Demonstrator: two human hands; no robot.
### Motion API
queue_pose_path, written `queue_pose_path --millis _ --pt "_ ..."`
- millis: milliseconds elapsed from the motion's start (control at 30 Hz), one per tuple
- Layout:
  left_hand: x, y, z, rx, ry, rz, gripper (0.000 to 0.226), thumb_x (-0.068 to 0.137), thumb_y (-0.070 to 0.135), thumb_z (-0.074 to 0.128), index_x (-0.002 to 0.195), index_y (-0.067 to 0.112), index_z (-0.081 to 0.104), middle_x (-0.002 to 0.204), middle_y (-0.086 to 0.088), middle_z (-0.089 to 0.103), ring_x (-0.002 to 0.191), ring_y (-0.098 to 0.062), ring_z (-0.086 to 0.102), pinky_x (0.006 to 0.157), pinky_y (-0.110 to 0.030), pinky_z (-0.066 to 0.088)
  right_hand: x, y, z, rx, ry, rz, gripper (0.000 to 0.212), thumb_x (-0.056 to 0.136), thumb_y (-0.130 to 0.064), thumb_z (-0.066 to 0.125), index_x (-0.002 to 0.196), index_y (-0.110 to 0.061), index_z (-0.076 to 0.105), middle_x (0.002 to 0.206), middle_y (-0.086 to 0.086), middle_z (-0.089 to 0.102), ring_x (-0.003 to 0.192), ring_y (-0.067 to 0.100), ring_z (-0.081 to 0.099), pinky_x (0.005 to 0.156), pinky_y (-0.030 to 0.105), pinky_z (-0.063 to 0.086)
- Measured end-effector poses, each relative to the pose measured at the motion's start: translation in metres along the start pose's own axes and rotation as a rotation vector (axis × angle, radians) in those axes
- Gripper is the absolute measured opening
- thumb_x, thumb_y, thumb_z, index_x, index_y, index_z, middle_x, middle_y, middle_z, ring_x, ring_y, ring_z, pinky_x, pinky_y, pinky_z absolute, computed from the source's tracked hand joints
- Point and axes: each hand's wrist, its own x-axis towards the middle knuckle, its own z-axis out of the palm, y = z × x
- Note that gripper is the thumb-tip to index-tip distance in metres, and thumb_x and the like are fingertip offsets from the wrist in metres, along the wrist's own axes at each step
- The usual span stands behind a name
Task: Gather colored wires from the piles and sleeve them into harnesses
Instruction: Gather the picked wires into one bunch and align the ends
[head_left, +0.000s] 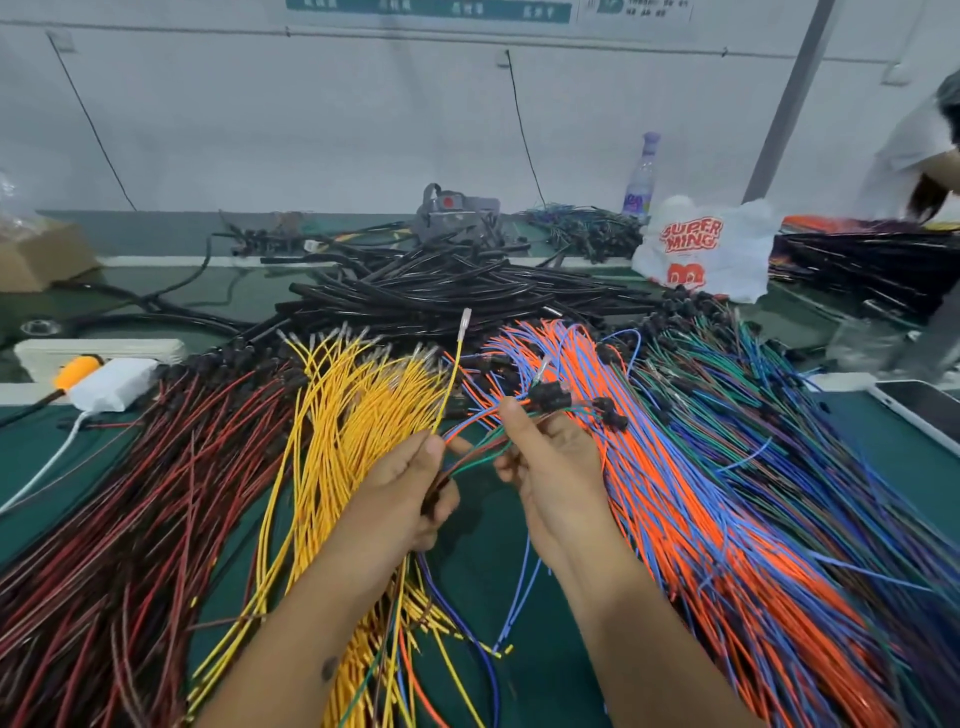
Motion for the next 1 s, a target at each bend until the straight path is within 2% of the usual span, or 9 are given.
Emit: queue_pose_path --millis 100,200,300,400,500,600,733,867,1000 --pt "0.0016 0.0004 0.0005 -0.057 0.054 0.042 0.032 0.088 0.046 0.043 0.082 0.027 0.068 0.052 -0.002 0.044 0.037 -0.005 0.021 0.039 -0.014 0.019 0.0004 0.0044 0.0 -0.007 -0.068 -0.014 0.014 0.082 -0.009 0.068 0.075 -0.014 0.058 0.059 -0.004 0.06 0.049 0.007 0.053 0.048 0.018 0.042" --pt "0.0032 0.0011 0.0003 -0.109 0.086 0.031 0.032 0.094 0.041 0.04 0.084 0.024 0.066 0.051 -0.001 0.046 0.035 -0.004 0.02 0.036 -0.012 0.02 0.0013 0.0033 -0.0023 -0.045 -0.126 0.018 0.01 0.091 -0.003 0.058 0.084 -0.01 0.062 0.072 0.002 0.07 0.06 0.011 0.059 0.053 0.019 0.045" --pt "0.0032 0.0 -0.001 -0.138 0.114 0.018 0.034 0.098 0.038 0.038 0.079 0.024 0.063 0.051 -0.003 0.048 0.034 -0.005 0.02 0.036 -0.012 0.02 0.0001 0.0002 -0.0017 -0.042 -0.16 0.033 0.019 0.093 0.002 0.051 0.091 -0.009 0.066 0.083 0.003 0.074 0.066 0.011 0.061 0.054 0.019 0.044" --pt "0.0029 -0.0003 -0.0013 -0.145 0.132 0.029 0.04 0.1 0.038 0.035 0.072 0.027 0.062 0.05 -0.005 0.05 0.033 -0.005 0.021 0.037 -0.011 0.02 -0.0014 -0.0016 0.0011 -0.063 -0.147 0.016 0.031 0.091 0.008 0.05 0.094 -0.016 0.069 0.081 -0.004 0.073 0.063 0.007 0.058 0.051 0.017 0.041" --pt "0.0046 -0.001 -0.0025 -0.156 0.136 0.039 0.039 0.1 0.039 0.035 0.073 0.025 0.06 0.051 -0.008 0.052 0.033 -0.006 0.022 0.036 -0.011 0.02 -0.0021 -0.0017 0.0024 -0.083 -0.155 0.001 0.032 0.09 0.007 0.052 0.089 -0.018 0.072 0.08 -0.002 0.072 0.063 0.007 0.057 0.054 0.019 0.041" --pt "0.0064 -0.0032 -0.0037 -0.172 0.132 0.026 0.04 0.099 0.042 0.034 0.07 0.029 0.059 0.054 -0.009 0.056 0.034 -0.006 0.023 0.036 -0.012 0.021 -0.0005 -0.0004 -0.0004 -0.095 -0.159 0.031 0.034 0.092 0.004 0.053 0.076 -0.016 0.075 0.082 0.008 0.073 0.064 0.012 0.063 0.055 0.02 0.045" --pt "0.0061 -0.0023 -0.0045 -0.173 0.095 -0.006 0.032 0.089 0.052 0.039 0.071 0.031 0.056 0.066 -0.008 0.064 0.04 -0.006 0.03 0.037 -0.014 0.025 0.0043 0.0028 -0.0062 0.029 -0.107 0.114 0.016 0.097 -0.003 0.046 0.104 -0.008 0.059 0.079 0.011 0.074 0.061 0.018 0.067 0.053 0.023 0.05" --pt "0.0045 -0.0024 -0.0029 -0.117 0.092 0.002 0.032 0.091 0.05 0.038 0.072 0.03 0.054 0.063 -0.007 0.061 0.039 -0.006 0.027 0.037 -0.014 0.023 0.0042 0.0033 -0.0053 0.013 -0.116 0.073 0.017 0.096 -0.005 0.05 0.105 -0.014 0.062 0.076 0.005 0.073 0.056 0.01 0.057 0.05 0.017 0.042" --pt "0.0055 -0.0088 0.0031 0.103 0.118 0.06 0.032 0.101 0.037 0.034 0.082 0.03 0.058 0.054 -0.004 0.052 0.036 -0.006 0.026 0.037 -0.016 0.022 0.0031 0.003 -0.0032 -0.024 -0.085 -0.006 0.017 0.092 0.0 0.058 0.093 -0.015 0.067 0.074 0.004 0.071 0.055 0.008 0.053 0.049 0.016 0.041"
